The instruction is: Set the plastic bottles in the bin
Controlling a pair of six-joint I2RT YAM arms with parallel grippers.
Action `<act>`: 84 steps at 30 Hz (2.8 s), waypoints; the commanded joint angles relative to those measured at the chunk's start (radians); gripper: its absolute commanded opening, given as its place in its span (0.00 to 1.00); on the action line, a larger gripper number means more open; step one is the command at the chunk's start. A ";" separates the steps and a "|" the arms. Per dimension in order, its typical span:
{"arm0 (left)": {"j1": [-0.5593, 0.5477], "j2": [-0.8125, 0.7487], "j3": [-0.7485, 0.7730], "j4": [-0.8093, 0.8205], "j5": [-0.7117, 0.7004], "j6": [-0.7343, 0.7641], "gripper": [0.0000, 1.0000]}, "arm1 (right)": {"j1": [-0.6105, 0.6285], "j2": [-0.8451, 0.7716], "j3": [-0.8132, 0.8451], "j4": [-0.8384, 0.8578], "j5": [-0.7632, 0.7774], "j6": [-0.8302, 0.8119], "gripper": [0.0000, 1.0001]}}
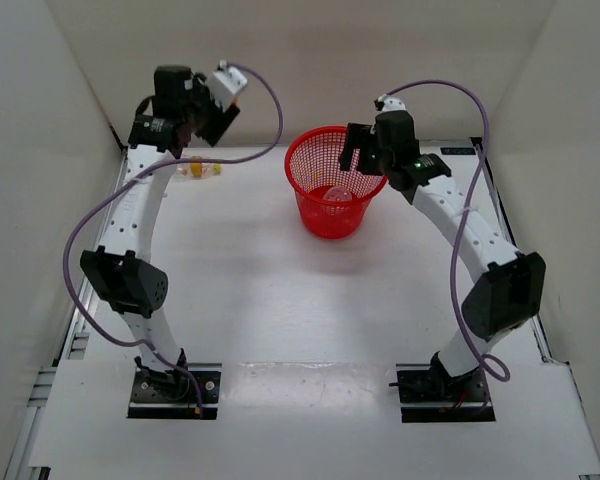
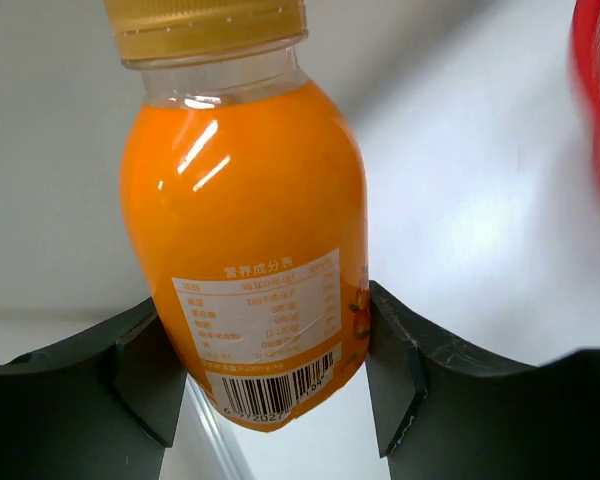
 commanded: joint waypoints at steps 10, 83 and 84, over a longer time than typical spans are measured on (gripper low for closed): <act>-0.377 0.256 0.329 0.098 0.143 -0.196 0.11 | -0.073 -0.418 -0.281 0.041 0.245 0.152 0.90; 0.209 0.766 0.268 0.205 -0.135 0.715 1.00 | -0.182 0.095 0.304 0.161 0.126 -0.039 0.92; 0.218 0.766 0.268 0.205 -0.123 0.715 1.00 | -0.182 0.104 0.317 0.161 0.138 -0.039 0.92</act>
